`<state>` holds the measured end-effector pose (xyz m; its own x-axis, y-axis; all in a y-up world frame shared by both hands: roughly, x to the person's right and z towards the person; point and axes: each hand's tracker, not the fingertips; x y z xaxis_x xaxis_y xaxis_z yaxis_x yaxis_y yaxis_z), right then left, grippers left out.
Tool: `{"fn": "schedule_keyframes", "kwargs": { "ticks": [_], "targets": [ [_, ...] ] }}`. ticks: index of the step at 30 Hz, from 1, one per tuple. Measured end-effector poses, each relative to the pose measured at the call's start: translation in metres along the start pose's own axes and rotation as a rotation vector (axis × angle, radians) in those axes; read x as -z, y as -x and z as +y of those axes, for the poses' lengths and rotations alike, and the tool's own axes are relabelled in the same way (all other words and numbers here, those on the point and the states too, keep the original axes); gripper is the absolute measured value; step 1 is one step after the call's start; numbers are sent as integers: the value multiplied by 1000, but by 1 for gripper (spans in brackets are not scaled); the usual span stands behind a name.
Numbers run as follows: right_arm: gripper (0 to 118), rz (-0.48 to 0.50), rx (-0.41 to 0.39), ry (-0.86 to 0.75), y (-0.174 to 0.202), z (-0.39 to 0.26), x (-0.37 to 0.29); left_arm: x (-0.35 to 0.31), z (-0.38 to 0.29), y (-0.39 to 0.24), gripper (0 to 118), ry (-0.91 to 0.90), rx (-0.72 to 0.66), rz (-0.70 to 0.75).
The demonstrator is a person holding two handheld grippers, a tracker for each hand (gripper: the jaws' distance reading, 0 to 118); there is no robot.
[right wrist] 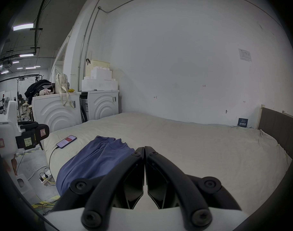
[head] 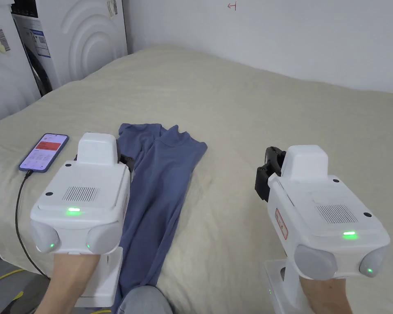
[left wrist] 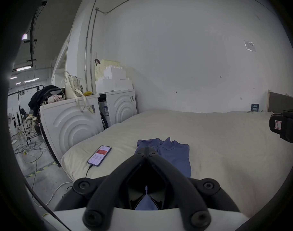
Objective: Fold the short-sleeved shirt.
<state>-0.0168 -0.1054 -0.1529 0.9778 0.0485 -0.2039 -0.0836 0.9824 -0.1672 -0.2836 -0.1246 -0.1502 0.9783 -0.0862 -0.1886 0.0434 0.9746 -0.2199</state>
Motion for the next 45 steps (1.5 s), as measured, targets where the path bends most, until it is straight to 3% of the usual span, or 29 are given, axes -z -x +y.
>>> {"fn": "schedule_keyframes", "kwargs": {
  "ticks": [2, 7, 8, 11, 12, 13, 20, 30, 35, 38, 40, 42, 44, 45],
  "targets": [
    [0, 4, -4, 2, 1, 0, 2, 12, 1, 4, 3, 24, -8, -15],
    [0, 10, -8, 7, 4, 1, 8, 53, 9, 16, 35, 175, -46, -88],
    [0, 14, -6, 10, 5, 0, 11, 61, 11, 16, 44, 195, -41, -98],
    [0, 16, -8, 22, 7, -2, 17, 83, 17, 16, 88, 260, -49, -126],
    [0, 17, -8, 27, 7, -4, 21, 92, 19, 15, 108, 293, -47, -146],
    [0, 19, -8, 32, 7, -5, 23, 98, 21, 14, 118, 317, -45, -159],
    [0, 15, -8, 68, 4, -14, 41, 164, 23, 8, 118, 524, 1, -264],
    [0, -21, -11, 124, -11, -25, 60, 261, 0, -15, 118, 881, 123, -247],
    [0, -45, -8, 147, -22, -31, 69, 289, -17, -13, 118, 994, 18, -292],
    [0, -50, -2, 161, -28, -35, 75, 297, -28, -16, 117, 1026, 25, -287],
    [0, -50, 5, 167, -29, -36, 78, 300, -34, -19, 102, 1054, 67, -283],
    [0, -54, 5, 173, -30, -38, 79, 301, -39, -25, 79, 1074, 105, -282],
    [0, -54, 11, 180, -31, -41, 80, 301, -42, -27, 69, 1079, 100, -277],
    [0, -52, 13, 184, -31, -42, 81, 301, -42, -27, 54, 1079, 95, -278]
  ]
}}
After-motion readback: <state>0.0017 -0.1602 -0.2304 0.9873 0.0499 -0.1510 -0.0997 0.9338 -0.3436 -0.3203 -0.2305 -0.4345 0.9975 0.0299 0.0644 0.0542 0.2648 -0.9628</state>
